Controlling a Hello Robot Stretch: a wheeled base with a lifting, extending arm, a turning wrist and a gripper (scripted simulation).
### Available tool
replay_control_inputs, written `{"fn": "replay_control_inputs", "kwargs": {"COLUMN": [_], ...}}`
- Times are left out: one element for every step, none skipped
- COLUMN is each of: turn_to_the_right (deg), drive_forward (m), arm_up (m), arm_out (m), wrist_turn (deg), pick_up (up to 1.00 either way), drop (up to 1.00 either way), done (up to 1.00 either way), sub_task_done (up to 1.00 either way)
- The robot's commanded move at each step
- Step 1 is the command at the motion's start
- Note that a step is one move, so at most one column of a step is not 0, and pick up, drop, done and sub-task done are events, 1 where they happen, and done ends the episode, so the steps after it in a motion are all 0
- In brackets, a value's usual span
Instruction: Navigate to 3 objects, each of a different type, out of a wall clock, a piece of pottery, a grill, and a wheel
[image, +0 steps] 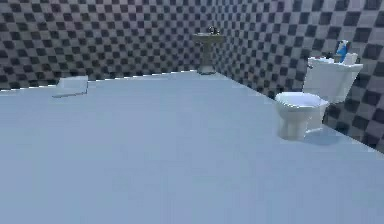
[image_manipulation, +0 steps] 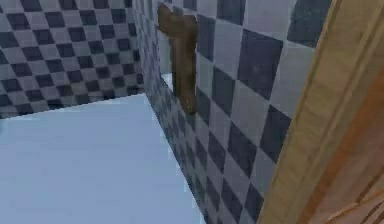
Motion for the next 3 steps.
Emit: {"fn": "replay_control_inputs", "kwargs": {"turn_to_the_right": [-45.0, -18.0, 0.0], "drive_forward": [0.0, 0.0, 1.0], "arm_up": [0.0, 0.0, 0.0], "arm_out": [0.0, 0.0, 0.0], "wrist_turn": [0.0, 0.0, 0.0], "pick_up": [0.0, 0.0, 0.0], "drop": [0.0, 0.0, 0.0], "done": [0.0, 0.0, 0.0], "sub_task_done": [0.0, 0.0, 0.0]}}
